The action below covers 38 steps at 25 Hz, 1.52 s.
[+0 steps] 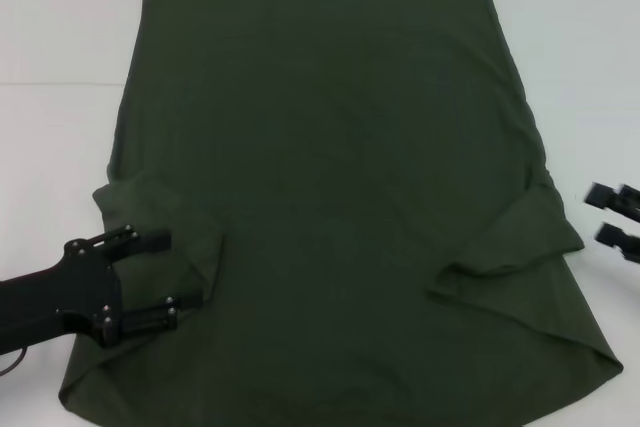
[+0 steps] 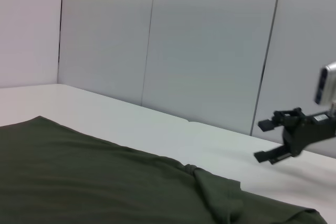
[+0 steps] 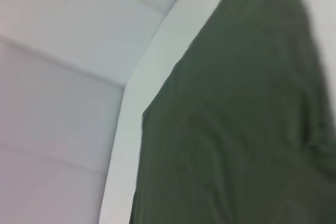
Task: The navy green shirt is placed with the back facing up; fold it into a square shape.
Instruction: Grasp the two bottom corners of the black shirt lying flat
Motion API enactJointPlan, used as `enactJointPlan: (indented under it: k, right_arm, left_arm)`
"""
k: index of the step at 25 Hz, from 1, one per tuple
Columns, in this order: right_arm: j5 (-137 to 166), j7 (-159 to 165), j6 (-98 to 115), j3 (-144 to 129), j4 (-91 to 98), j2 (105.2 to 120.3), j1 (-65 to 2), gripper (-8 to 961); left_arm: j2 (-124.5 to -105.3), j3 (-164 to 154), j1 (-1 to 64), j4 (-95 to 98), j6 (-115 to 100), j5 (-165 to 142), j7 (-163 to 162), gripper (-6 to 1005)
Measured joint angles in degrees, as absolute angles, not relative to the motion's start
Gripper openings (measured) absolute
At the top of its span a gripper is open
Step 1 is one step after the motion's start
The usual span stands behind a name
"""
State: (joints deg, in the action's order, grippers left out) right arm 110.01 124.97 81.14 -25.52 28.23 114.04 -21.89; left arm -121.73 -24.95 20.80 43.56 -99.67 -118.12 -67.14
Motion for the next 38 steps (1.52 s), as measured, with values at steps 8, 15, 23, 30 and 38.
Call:
enactJointPlan:
  k: [8,15,23,30,38]
  right_arm:
    - [110.38,125.39,76.89,-23.81,21.30,113.42,-21.29,924]
    - [110.12,125.09,71.36,-23.79,20.77,114.61,-22.04,924]
    - [110.26,124.93,66.58,-24.05,20.74,115.62,-23.35,925]
    - [110.47,124.88,65.32,-24.33,20.74,115.81,-24.43,925]
    - [110.65,124.82,64.95,-24.52,20.74,115.99,-25.33,924]
  left_arm:
    - [-121.82,-24.95,21.32,43.51,-99.49,-118.12,-66.83,836]
    - [-122.40,-24.44,21.68,43.49,-99.34,-118.05,-66.66,836]
    - [-122.42,-24.43,21.85,43.50,-99.21,-116.97,-66.62,836]
    - [-122.32,-24.26,21.81,43.50,-99.17,-116.48,-66.62,836]
    - [-122.26,-24.26,21.62,43.51,-99.06,-115.13,-66.62,835]
